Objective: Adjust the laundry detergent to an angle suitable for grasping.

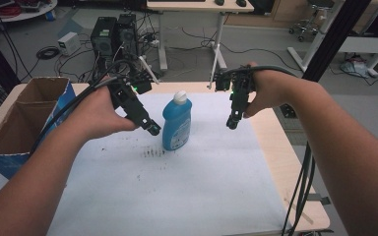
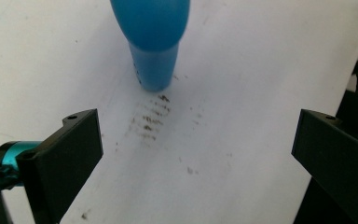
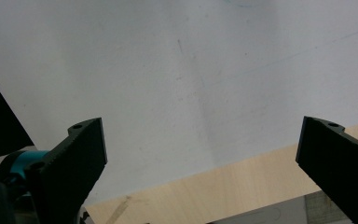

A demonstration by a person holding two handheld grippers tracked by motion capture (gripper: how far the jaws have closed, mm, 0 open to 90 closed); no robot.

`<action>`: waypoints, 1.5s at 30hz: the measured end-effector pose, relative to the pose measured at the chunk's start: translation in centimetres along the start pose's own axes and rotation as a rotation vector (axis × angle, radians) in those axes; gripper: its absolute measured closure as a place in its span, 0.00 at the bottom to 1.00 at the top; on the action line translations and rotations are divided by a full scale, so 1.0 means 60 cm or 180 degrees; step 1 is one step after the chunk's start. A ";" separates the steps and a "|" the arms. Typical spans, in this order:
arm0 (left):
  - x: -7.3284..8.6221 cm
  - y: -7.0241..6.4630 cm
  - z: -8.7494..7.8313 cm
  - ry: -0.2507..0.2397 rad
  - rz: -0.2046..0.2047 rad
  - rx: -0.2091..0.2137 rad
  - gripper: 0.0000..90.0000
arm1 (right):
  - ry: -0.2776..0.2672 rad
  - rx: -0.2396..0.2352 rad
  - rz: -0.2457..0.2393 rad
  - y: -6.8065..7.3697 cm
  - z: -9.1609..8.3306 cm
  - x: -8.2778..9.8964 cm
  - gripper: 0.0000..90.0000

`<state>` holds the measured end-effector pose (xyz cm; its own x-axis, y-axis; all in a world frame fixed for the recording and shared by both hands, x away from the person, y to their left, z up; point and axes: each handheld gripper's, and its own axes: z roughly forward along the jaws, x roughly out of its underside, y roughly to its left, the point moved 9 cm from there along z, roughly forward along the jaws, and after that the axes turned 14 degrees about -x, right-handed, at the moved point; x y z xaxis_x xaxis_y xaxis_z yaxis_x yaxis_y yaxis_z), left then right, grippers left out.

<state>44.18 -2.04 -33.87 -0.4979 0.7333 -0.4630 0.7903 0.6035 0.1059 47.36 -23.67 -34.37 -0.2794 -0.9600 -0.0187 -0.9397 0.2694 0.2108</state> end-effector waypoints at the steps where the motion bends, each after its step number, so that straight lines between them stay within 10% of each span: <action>1: -0.001 0.000 0.003 -0.0010 -0.0016 0.0006 0.02 | -0.0004 0.0000 0.0010 0.000 0.000 0.001 0.01; 11: -0.036 -0.002 0.040 -0.0292 -0.0126 -0.0033 0.02 | 0.0002 -0.0025 0.0012 -0.004 0.000 0.005 0.01; 21: -0.051 -0.001 0.082 -0.0254 -0.0176 0.0001 0.02 | 0.0011 -0.0036 0.0022 -0.009 0.007 0.010 0.01; 45: -0.095 -0.002 0.158 -0.0480 -0.0335 -0.0362 0.02 | 0.0030 -0.0064 0.0087 -0.016 0.017 0.021 0.01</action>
<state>50.32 -9.25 -39.57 -0.5098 0.6142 -0.6023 0.6871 0.7120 0.1445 47.69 -25.08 -35.58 -0.3028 -0.9530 -0.0034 -0.9275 0.2939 0.2308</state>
